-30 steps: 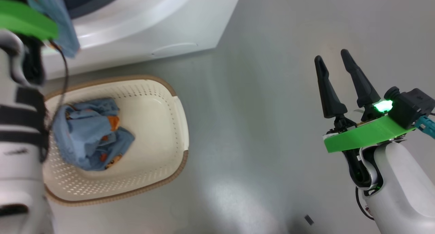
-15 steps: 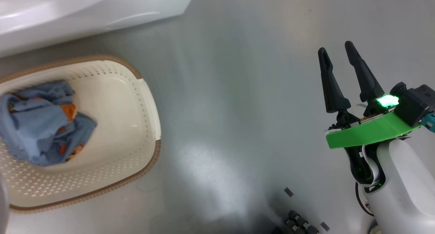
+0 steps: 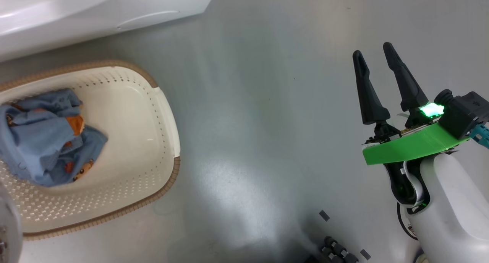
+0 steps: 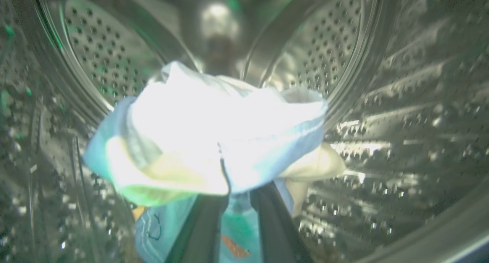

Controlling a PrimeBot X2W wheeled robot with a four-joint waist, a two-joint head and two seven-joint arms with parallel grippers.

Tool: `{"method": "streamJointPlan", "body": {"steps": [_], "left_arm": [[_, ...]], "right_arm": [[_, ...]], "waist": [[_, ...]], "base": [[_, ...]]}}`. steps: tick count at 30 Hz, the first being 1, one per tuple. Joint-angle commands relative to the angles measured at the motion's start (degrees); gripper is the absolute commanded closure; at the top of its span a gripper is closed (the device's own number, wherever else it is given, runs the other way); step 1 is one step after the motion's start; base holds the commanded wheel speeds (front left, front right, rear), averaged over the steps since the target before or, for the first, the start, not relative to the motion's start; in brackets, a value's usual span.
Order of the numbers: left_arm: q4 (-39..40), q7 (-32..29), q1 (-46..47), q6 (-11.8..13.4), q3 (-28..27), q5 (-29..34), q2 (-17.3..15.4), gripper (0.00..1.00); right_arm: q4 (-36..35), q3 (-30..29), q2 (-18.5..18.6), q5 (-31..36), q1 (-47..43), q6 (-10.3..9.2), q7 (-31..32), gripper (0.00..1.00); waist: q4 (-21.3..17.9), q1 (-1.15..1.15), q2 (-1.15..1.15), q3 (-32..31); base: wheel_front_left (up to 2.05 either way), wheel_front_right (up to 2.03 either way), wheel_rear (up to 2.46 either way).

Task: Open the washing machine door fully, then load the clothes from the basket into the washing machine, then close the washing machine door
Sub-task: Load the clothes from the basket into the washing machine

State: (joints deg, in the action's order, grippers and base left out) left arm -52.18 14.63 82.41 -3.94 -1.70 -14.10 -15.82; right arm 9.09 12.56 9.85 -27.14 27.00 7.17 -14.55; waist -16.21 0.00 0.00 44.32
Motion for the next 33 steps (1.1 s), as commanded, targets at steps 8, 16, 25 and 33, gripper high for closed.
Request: {"method": "streamJointPlan", "body": {"steps": [8,16,25,33], "left_arm": [[-14.62,-11.85,1.95,1.45,2.34,1.00,-0.49,0.00],[-18.65,-11.28,1.41,0.66,2.90,0.21,0.27,0.00],[-19.53,-2.10,-4.47,-1.23,3.00,-1.22,1.52,0.00],[-19.68,-0.08,-10.61,-2.55,3.08,-2.69,2.77,0.00]], "right_arm": [[-0.35,1.42,1.47,0.32,-1.28,0.32,-0.45,0.00],[0.23,1.88,1.80,0.20,-1.39,0.32,-0.45,0.00],[1.24,2.54,2.50,-0.27,-1.98,0.32,-0.45,0.00],[2.84,3.76,3.18,-1.16,-2.90,0.32,-0.45,0.00]], "waist": [[1.02,0.00,0.00,-2.35],[1.48,0.00,0.00,-5.39],[3.16,0.00,0.00,-10.78],[5.09,0.00,0.00,-16.45]], "base": [[0.00,0.00,0.00],[0.00,0.00,0.00],[0.00,0.00,0.00],[0.00,0.00,0.00]]}}
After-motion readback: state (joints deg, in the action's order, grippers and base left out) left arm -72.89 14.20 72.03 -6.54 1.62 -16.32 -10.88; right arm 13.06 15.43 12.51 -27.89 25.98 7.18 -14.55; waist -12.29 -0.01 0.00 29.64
